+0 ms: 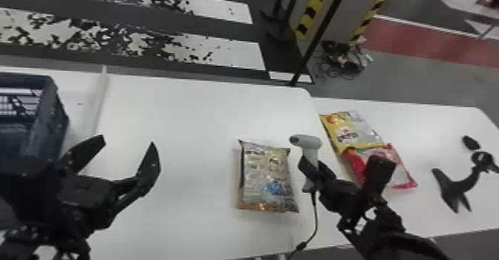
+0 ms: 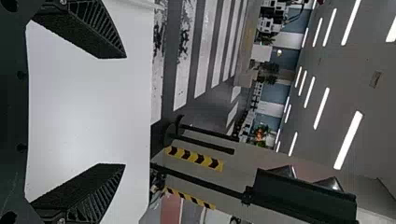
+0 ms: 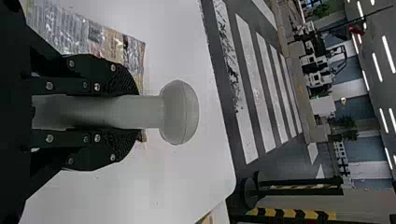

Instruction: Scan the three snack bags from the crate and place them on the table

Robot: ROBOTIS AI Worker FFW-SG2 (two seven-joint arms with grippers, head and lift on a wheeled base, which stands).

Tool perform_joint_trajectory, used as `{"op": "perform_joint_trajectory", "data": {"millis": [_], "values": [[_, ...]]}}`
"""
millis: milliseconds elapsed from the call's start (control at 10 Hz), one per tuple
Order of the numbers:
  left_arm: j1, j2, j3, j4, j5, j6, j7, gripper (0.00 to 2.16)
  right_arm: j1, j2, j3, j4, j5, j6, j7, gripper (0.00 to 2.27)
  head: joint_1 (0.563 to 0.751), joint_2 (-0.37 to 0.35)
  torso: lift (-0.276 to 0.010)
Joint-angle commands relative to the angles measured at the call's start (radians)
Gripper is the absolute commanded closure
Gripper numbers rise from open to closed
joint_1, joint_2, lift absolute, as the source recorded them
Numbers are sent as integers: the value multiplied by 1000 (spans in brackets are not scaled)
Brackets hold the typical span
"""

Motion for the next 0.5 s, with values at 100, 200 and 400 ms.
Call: {"op": "perform_joint_trajectory", "data": {"millis": [100,200,400], "values": [[1,0,-1,-3,-6,4,0,33,-82,-91,-58,237,13,-118,53,2243,695,-350,-62],[3,0,-2,-2,-14,10,2,33,-115,-119,-63,339,19,-176,110,2243,695,-350,-62],[9,0,-4,3,-14,22,2,33,-169,-146,-84,472,20,-179,142,2243,695,-350,-62]]}}
